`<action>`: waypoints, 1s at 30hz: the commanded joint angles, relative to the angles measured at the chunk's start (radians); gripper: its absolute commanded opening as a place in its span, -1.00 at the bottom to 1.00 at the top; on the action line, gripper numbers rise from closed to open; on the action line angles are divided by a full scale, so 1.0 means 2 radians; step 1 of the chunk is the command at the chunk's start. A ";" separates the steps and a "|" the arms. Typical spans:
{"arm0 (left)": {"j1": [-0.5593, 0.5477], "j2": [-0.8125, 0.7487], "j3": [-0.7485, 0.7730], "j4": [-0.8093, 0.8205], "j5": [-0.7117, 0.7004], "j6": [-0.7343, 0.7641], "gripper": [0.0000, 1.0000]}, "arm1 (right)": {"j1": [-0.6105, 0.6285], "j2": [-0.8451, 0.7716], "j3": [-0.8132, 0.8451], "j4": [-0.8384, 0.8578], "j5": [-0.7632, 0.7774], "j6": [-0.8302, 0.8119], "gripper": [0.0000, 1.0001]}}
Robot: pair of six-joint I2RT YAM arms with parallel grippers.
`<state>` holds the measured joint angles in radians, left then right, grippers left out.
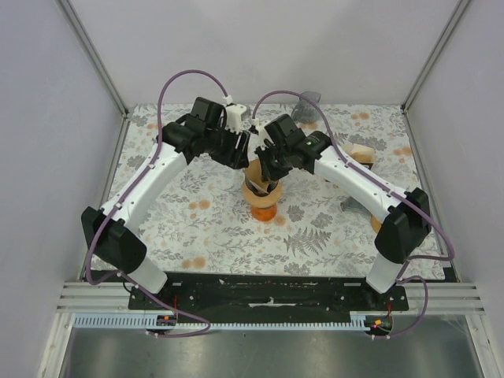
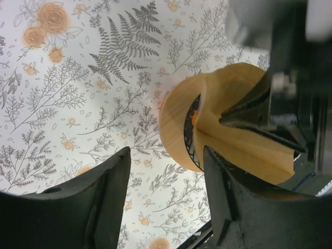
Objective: Place the coffee filter in the dripper
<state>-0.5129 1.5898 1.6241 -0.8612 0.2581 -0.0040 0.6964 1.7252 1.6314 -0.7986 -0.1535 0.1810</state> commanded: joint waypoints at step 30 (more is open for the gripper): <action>0.081 -0.072 -0.176 0.140 0.208 -0.190 0.20 | 0.071 0.115 0.092 -0.066 0.104 -0.033 -1.00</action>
<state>-0.3340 1.4502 1.2892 -0.6537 0.5980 -0.3267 0.8276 1.9244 1.7775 -0.9558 0.0437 0.1181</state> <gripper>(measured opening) 0.620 0.004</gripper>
